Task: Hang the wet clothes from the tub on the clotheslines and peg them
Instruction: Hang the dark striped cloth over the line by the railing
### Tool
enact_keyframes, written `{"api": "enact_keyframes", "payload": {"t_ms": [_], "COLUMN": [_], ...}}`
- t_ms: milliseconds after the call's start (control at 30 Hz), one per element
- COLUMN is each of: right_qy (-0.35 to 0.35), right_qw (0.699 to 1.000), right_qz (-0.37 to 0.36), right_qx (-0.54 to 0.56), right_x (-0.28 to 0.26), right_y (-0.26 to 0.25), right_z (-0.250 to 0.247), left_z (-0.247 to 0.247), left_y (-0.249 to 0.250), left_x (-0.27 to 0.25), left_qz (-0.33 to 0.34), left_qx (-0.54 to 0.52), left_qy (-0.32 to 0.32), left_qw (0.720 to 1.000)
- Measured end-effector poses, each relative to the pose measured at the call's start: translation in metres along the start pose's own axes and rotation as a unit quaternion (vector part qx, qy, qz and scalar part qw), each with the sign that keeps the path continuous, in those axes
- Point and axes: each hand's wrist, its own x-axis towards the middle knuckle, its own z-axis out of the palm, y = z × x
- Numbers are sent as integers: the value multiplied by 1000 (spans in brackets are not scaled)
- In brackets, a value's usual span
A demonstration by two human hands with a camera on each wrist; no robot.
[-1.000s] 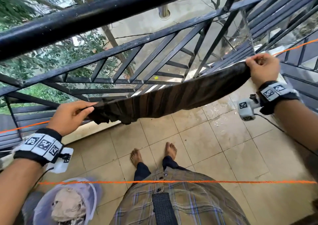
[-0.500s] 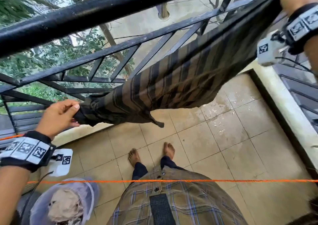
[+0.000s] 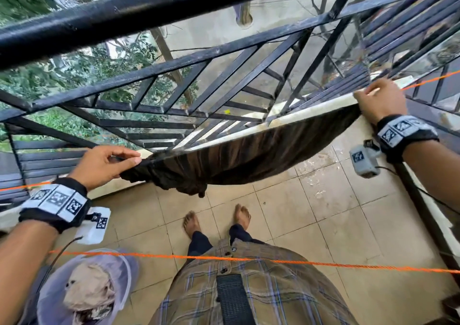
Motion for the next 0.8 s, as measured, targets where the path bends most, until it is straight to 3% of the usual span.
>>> {"api": "enact_keyframes", "payload": {"t_ms": [133,233,300,400,533,800], "right_qy": [-53,-93,-88,-81,-38,146], "right_qw": [995,970,951,948,950,926], "right_qz": [70,128,131,110,96,76], "right_qx": [49,187,265,288,295,340], "right_x": [-7,-4,-4,-10,-11,14], "right_y": [20,32,30,23,23,43], "right_z": [11,28,39,41,34,-17], "left_z": [-6,-7,-7,-10,-19,-35], "left_y": [1,0,0,5,-6,-31], "left_x": [-7,-9,-9,-14,-16,-26], "left_qz": [45,68,78,102,116,144], "left_qx": [48,93,93,72,76,100], "left_qy": [-33,-39,-35,-41,-18,89], "left_qw": [997,993,992,991,990,980]}}
